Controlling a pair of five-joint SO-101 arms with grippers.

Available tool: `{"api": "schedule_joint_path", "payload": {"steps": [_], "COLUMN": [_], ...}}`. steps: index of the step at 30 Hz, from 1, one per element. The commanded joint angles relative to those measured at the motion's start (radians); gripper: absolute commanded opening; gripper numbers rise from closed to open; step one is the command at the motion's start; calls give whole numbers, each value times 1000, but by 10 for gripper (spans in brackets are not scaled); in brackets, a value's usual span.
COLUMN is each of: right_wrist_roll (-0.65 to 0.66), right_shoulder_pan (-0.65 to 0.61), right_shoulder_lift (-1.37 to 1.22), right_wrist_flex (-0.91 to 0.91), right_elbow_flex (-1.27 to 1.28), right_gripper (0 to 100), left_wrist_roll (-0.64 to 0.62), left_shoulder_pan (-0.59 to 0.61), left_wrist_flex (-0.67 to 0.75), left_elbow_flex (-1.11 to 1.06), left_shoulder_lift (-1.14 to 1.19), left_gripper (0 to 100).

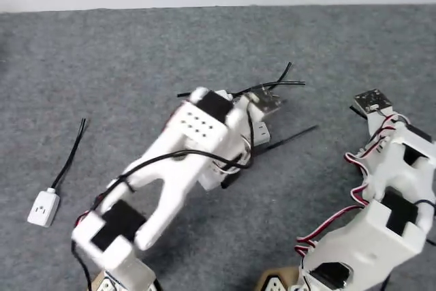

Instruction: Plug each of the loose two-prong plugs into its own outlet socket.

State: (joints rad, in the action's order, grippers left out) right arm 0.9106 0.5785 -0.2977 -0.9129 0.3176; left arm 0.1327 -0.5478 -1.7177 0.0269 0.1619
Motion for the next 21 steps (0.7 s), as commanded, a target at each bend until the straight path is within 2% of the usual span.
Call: {"api": "schedule_joint_path", "payload": {"steps": [1, 6, 10, 16, 21], "right_wrist_roll": [11, 9, 3, 0, -114], "right_shoulder_pan": [-8, -62, -137, -274, -446], "right_shoulder_lift": [-1, 7, 94, 320, 463], "right_wrist_flex": [-5, -35, -142, -282, -325], "right_elbow_flex": [-55, -58, -83, -92, -91], "right_gripper": [351, 351, 351, 351, 351], "left_wrist_roll": [55, 78, 80, 80, 75], "left_shoulder_pan": [87, 213, 245, 222, 161], "left_wrist_flex": [-34, -35, -35, -32, -3], "left_elbow_flex": [45, 41, 41, 39, 39], "left_shoulder_lift": [-161, -227, -233, -229, -230], "left_gripper": [13, 13, 13, 13, 13]}}
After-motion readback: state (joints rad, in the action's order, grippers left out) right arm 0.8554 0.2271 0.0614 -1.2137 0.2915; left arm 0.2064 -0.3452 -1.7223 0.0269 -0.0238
